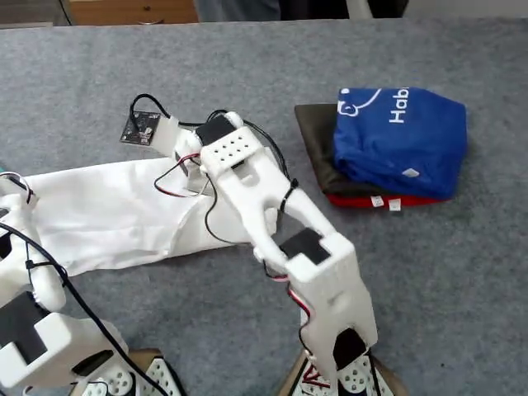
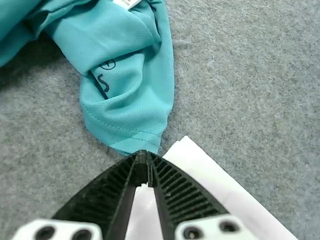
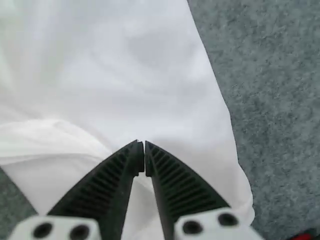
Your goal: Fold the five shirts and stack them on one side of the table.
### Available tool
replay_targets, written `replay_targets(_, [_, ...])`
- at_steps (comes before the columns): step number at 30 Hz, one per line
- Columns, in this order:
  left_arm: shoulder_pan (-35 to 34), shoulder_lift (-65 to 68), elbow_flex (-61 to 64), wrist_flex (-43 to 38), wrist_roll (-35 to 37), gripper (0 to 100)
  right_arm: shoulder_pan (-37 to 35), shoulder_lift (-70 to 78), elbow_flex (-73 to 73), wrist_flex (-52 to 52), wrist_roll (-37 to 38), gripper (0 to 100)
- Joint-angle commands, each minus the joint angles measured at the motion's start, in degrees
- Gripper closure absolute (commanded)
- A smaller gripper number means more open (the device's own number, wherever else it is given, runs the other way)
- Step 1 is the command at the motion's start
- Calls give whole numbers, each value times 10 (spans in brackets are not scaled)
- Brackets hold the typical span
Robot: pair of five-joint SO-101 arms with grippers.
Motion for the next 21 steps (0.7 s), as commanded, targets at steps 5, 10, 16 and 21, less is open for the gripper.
replay_targets(5, [6, -18, 0, -7, -7, 971, 5, -9, -204, 253, -2, 984])
replay_targets(10, [6, -18, -1, -5, -7, 971, -6, -36, -182, 299, -16, 984])
replay_targets(16, [4, -18, 1, -4, -5, 971, -96, -56, -28, 251, -15, 984])
replay_targets(21, [0, -18, 1, -4, -6, 971, -130, -24, -15, 115, -52, 984])
